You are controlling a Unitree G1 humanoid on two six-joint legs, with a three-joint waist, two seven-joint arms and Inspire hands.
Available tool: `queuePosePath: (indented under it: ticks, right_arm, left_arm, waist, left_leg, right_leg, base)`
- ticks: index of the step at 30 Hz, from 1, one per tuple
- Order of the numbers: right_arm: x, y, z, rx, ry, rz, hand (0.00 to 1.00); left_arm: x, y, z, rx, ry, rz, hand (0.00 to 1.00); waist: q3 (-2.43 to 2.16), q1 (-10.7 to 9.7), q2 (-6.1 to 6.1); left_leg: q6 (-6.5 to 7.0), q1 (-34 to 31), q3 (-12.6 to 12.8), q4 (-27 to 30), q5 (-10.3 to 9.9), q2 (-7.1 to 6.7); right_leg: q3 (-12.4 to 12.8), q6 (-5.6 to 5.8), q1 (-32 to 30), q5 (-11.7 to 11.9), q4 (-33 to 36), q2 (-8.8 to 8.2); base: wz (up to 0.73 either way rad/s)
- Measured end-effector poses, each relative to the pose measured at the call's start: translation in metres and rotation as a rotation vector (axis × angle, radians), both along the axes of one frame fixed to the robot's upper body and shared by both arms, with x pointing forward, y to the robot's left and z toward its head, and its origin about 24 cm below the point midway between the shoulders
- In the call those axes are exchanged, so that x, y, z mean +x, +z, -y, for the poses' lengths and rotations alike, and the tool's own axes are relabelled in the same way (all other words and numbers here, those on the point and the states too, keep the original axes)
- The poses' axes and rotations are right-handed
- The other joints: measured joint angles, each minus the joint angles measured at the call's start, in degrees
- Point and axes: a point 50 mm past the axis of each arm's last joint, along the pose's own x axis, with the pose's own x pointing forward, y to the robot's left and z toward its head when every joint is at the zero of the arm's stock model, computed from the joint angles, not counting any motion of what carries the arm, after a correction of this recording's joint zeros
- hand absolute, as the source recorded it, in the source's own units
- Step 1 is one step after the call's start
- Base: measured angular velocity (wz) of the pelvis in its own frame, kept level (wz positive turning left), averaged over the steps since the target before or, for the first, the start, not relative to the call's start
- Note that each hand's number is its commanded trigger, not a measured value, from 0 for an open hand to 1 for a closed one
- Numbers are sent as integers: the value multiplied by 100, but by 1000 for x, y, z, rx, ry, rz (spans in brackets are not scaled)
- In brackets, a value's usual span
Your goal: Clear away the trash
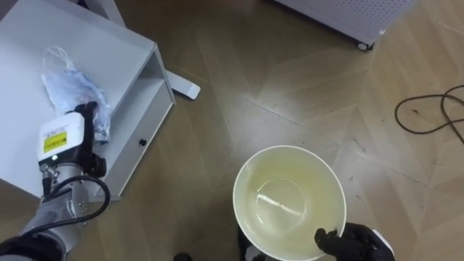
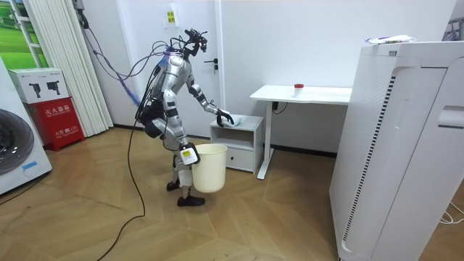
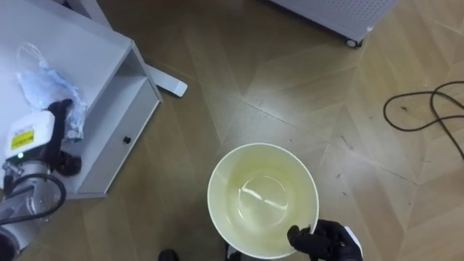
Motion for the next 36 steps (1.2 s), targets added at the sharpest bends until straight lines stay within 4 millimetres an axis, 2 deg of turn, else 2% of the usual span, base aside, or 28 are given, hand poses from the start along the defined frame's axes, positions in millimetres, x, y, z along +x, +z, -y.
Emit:
queuePosePath:
  ticks: [9, 18, 24, 28, 30, 32, 36]
  right_arm:
    - [-3, -3, -4, -5, 26, -26, 100]
    - [-4, -5, -9, -31, 69, -27, 100]
    - [0, -4, -14, -28, 76, -1, 100]
    - [4, -3, -21, -20, 85, 30, 100]
    - [4, -3, -24, -20, 92, 42, 100]
    - [4, -3, -25, -45, 120, 50, 100]
    - [5, -2, -33, -50, 142, 68, 100]
  left_arm:
    - [-3, -9, 3, -20, -3, -32, 100]
    - [-12, -34, 20, -91, -51, -103, 100]
    - [-11, -42, 45, -222, -107, -95, 100]
    - [-13, -49, 69, -408, -162, -71, 98]
    - [-17, -55, 81, -481, -188, -83, 100]
    - [-26, -66, 100, -562, -241, -104, 100]
    - [-39, -83, 127, -639, -308, -188, 100]
  waist:
    - [0, 11, 1]
    - [10, 7, -3]
    - [23, 8, -19]
    - [37, 28, -42]
    - [35, 30, -46]
    - [26, 42, -91]
    - [14, 37, -146]
  left_leg:
    - [-11, 292, 16, -155, 6, -6]
    - [-11, 446, 30, -230, 6, -10]
    - [-10, 461, 46, -231, 6, -4]
    - [-10, 579, 138, -339, 7, -7]
    - [-20, 639, 165, -415, 17, -5]
    - [-22, 744, 263, -522, 22, -20]
    - [-22, 818, 363, -575, 23, -17]
  right_leg:
    - [-3, 13, 272, -9, -118, 17]
    - [22, 33, 427, -10, -187, 29]
    - [25, 35, 433, -9, -196, 32]
    - [97, 39, 466, -10, -223, 37]
    - [122, 47, 503, 0, -293, 58]
    - [199, 49, 513, -1, -300, 56]
    - [261, 51, 511, -3, -296, 60]
  base:
    - [0]
    - [0]
    - [-1]
    - [-8]
    - [-7]
    - [-11]
    - [-12]
